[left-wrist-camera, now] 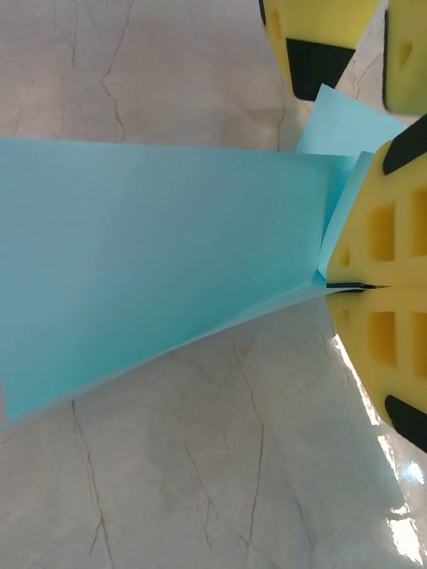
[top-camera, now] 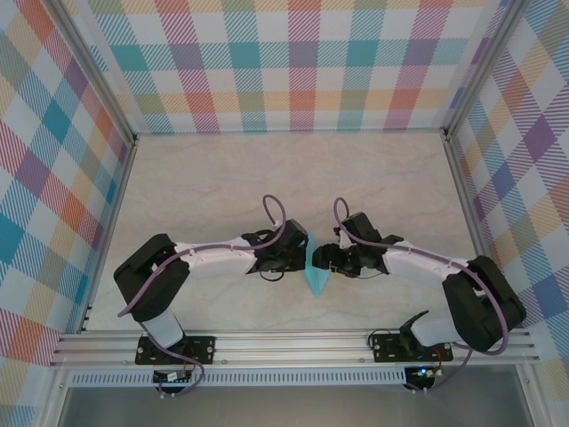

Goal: Fold a paper plane with a square sheet of paper (pick it up from the middle)
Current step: Move a paper plane to the center of the table.

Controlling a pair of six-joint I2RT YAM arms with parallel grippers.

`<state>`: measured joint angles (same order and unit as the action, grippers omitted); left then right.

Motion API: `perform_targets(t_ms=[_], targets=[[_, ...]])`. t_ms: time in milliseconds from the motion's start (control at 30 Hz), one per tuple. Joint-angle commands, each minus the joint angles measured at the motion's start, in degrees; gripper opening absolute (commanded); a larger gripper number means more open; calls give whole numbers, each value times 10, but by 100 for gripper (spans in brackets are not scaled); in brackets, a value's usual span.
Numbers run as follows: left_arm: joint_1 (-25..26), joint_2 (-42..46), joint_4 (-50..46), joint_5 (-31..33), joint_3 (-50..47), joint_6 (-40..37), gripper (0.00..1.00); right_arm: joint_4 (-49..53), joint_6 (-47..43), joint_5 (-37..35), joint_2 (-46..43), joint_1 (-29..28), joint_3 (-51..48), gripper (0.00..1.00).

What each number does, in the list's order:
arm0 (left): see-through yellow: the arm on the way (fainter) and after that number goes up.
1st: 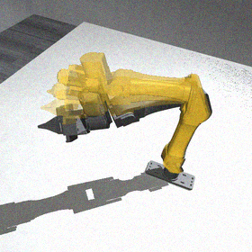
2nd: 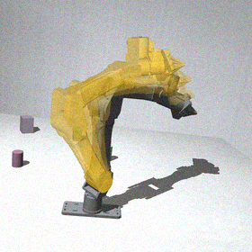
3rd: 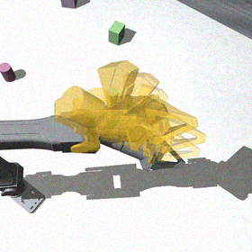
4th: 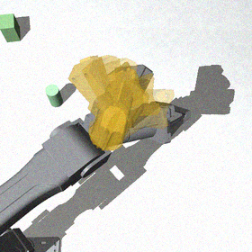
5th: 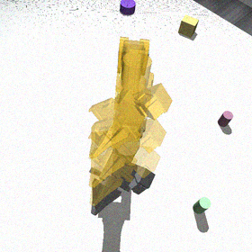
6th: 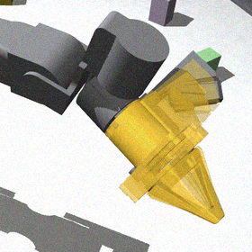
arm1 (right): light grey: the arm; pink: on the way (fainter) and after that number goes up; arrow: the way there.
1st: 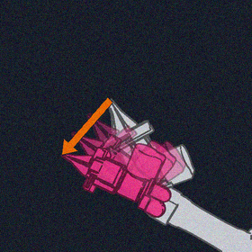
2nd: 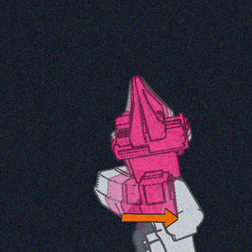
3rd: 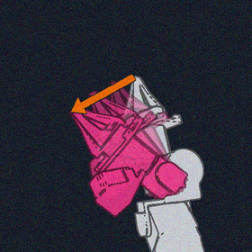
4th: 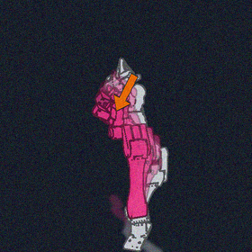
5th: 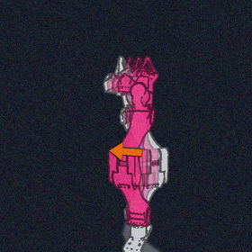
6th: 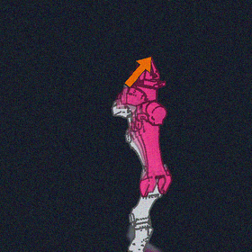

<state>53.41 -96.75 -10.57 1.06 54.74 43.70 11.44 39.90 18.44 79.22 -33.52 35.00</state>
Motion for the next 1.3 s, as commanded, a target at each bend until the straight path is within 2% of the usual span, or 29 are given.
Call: perform_targets(t_ms=[0, 100, 167, 267, 467, 500, 667, 733, 1067, 1267], targets=[[-8, 24, 8, -2, -10, -5, 2, 4, 7, -19, 11, -8, 20, 70], [-8, 27, 8, -2, -15, -5, 2, 24, 19, -69, 3, -9, 16, 74], [-9, 31, 9, -1, -19, -5, 3, 8, 18, -53, 5, -9, 9, 74], [-10, 31, 13, -2, -22, -4, 3, -39, 13, 21, 29, -15, 11, 69], [-10, 34, 21, -2, -30, 2, 3, -39, 9, 22, 43, -43, 32, 55], [-10, 34, 22, -2, -30, 2, 3, -37, 12, 15, 44, -46, 35, 49], [-11, 38, 23, -1, -35, 6, 4, -10, 7, -23, 37, -63, 48, 45], [-12, 40, 28, -2, -38, 7, 4, 5, 4, -35, 49, -66, 58, 38], [-14, 42, 41, -10, -43, 17, 6, 46, -23, -66, 116, -95, 115, 35], [-17, 29, 46, -16, -44, 22, 7, 77, -34, -87, 135, -100, 140, 26]])
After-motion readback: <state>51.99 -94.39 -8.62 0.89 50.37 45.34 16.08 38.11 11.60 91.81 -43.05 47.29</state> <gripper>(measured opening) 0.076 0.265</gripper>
